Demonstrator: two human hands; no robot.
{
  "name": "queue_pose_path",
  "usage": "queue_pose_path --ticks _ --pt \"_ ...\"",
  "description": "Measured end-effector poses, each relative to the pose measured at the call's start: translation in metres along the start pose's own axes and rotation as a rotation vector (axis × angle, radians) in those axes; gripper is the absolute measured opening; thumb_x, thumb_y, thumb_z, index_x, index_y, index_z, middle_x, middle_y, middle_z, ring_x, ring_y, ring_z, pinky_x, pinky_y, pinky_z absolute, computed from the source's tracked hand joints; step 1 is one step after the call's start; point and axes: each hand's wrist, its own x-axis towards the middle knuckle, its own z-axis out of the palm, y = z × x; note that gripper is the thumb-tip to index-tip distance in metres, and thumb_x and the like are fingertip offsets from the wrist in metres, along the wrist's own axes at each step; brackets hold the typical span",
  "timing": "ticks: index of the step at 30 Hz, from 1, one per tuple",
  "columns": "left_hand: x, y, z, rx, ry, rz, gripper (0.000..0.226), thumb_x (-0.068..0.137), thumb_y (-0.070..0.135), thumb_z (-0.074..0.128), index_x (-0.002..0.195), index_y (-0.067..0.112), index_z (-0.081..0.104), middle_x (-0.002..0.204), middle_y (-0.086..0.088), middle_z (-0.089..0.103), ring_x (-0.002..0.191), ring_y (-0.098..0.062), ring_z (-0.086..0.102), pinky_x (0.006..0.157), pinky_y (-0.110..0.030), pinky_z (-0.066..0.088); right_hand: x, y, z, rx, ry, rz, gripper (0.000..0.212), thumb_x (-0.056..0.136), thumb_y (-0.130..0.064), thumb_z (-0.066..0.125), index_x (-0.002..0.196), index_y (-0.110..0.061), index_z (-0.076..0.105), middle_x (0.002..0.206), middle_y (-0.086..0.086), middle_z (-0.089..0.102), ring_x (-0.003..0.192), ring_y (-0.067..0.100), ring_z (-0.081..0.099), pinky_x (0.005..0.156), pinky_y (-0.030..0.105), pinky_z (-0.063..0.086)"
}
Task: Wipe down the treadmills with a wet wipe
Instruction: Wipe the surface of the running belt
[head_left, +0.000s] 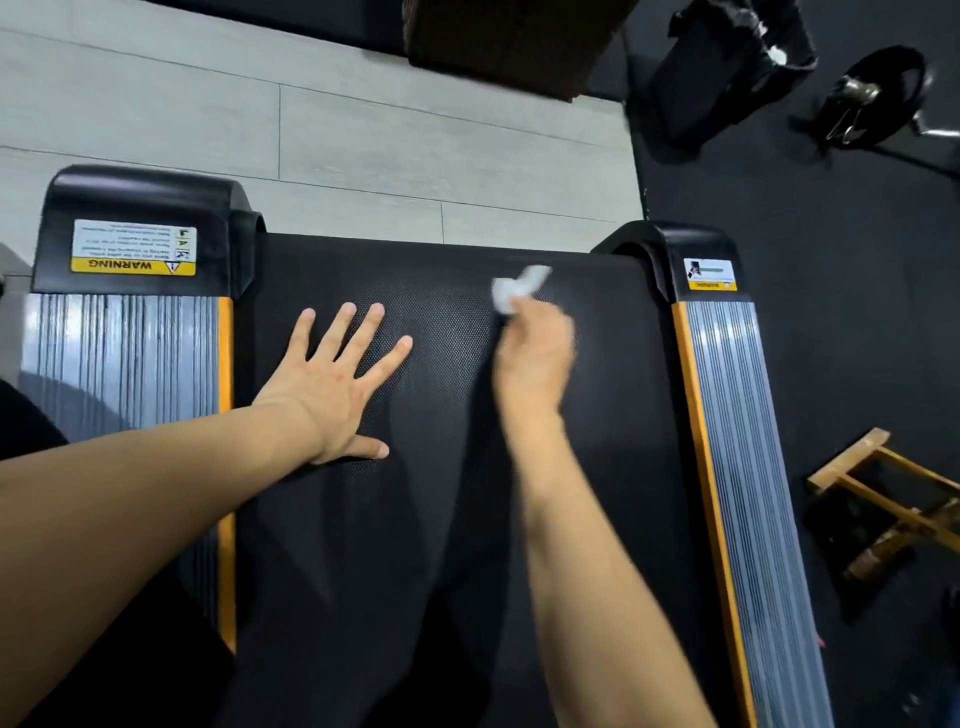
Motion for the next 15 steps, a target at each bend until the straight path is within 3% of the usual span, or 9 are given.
queue_pose_path --ticks 2,4,8,10,13,15 --pt "0.002 -0.002 -0.004 -0.009 0.028 0.007 0.117 0.080 0.093 0.027 0.143 0.028 -0.046 0.153 -0.015 -0.047 0.150 -0.039 -0.029 0.122 -0.062 -0.004 -0.040 -0.040 0.011 0.039 -0.135 -0.284 0.030 0.082 0.000 0.052 0.100 -0.011 0.074 0.088 0.008 0.070 0.078 0.026 0.058 0.072 0.032 0.046" --pt "-0.013 -0.003 -0.001 -0.041 0.037 0.010 0.111 0.083 0.090 0.028 0.148 0.030 -0.041 0.158 -0.012 -0.042 0.153 -0.035 -0.024 0.124 -0.058 -0.001 -0.052 -0.030 0.002 0.067 -0.230 -0.400 0.029 0.082 0.000 0.058 0.104 -0.011 0.074 0.098 0.008 0.070 0.084 0.029 0.059 0.077 0.035 0.047" --pt "-0.032 0.003 0.014 -0.082 0.085 -0.013 0.098 0.094 0.078 0.026 0.154 0.027 -0.032 0.163 -0.010 -0.034 0.155 -0.033 -0.018 0.125 -0.055 0.003 -0.013 0.072 -0.041 -0.172 -0.110 -0.019 0.038 0.080 0.002 0.053 0.103 -0.016 0.078 0.081 0.015 0.071 0.069 0.036 0.064 0.062 0.041 0.051" --pt "-0.039 0.005 0.019 -0.087 0.090 -0.017 0.095 0.097 0.074 0.028 0.155 0.025 -0.029 0.164 -0.010 -0.031 0.155 -0.033 -0.016 0.125 -0.055 0.003 -0.012 0.109 -0.062 -0.230 -0.073 0.194 0.038 0.086 0.003 0.048 0.109 -0.011 0.076 0.088 0.021 0.068 0.080 0.042 0.063 0.069 0.045 0.053" --pt "-0.045 0.006 0.020 -0.114 0.085 -0.018 0.093 0.099 0.067 0.035 0.158 0.023 -0.024 0.166 -0.010 -0.028 0.156 -0.034 -0.013 0.126 -0.054 0.006 -0.025 0.105 -0.056 -0.171 -0.025 0.385 0.037 0.091 -0.001 0.046 0.116 -0.009 0.073 0.104 0.020 0.066 0.095 0.041 0.061 0.082 0.046 0.052" --pt "-0.048 0.007 0.020 -0.136 0.089 -0.018 0.092 0.101 0.061 0.041 0.159 0.023 -0.019 0.167 -0.010 -0.024 0.156 -0.034 -0.009 0.126 -0.053 0.009 -0.034 0.071 -0.039 -0.144 -0.044 0.359 0.034 0.086 0.002 0.050 0.107 -0.007 0.075 0.094 0.022 0.066 0.085 0.043 0.061 0.075 0.046 0.051"
